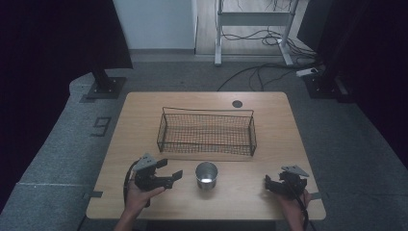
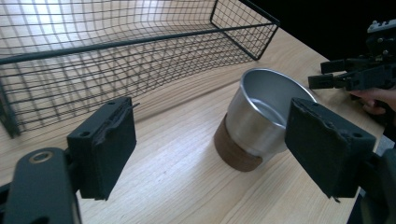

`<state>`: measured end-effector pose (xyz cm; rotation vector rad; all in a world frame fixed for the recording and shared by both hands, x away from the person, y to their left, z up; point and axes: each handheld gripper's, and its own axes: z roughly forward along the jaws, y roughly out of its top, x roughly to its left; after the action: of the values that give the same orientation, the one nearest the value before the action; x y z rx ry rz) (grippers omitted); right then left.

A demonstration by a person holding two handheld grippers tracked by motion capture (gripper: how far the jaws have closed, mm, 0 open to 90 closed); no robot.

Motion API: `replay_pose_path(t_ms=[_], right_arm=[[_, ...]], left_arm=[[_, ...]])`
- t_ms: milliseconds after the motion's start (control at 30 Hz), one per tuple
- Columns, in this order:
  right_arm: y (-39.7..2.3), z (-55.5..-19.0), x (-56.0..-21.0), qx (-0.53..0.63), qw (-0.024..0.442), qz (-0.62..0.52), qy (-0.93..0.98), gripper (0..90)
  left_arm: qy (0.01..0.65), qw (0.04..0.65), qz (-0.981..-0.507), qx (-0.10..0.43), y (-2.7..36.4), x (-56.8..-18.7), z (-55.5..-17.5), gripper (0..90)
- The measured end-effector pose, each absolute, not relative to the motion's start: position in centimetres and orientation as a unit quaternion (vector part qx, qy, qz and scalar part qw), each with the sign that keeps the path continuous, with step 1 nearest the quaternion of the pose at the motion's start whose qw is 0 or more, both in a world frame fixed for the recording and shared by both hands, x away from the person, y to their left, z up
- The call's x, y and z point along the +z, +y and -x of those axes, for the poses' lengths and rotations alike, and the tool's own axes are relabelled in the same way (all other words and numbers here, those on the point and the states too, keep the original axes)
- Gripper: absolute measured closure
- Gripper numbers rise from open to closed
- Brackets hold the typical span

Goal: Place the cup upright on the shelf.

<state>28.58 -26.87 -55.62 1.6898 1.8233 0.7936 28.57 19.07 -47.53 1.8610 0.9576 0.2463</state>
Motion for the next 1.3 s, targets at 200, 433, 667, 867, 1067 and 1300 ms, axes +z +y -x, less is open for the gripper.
replay_pose_path(t_ms=[200, 433, 667, 867, 1067, 1300], right_arm=[[-26.9, -28.6, -55.6, 0.294, 0.264, -0.624, 0.674, 4.7], [-26.9, -28.6, -55.6, 0.294, 0.264, -0.624, 0.674, 5.0], [-26.8, -28.5, -55.6, 0.294, 0.265, -0.624, 0.674, 5.3], [-26.8, -28.5, -55.6, 0.294, 0.265, -0.624, 0.674, 5.4], [-26.8, -28.5, -55.6, 0.294, 0.264, -0.624, 0.674, 5.5], [-26.8, -28.5, -55.6, 0.295, 0.264, -0.624, 0.674, 5.6]], left_arm=[[0.385, 0.489, -0.776, 0.098, 17.8, -47.5, -28.6, 14.9], [0.369, 0.486, -0.787, 0.091, 15.8, -47.5, -28.6, 13.9], [0.357, 0.477, -0.798, 0.089, 14.5, -47.8, -28.5, 11.8], [0.356, 0.471, -0.802, 0.089, 13.8, -48.1, -28.6, 9.8], [0.35, 0.467, -0.807, 0.088, 13.0, -48.6, -28.6, 7.0], [0.343, 0.464, -0.812, 0.088, 12.0, -49.0, -28.6, 4.9]])
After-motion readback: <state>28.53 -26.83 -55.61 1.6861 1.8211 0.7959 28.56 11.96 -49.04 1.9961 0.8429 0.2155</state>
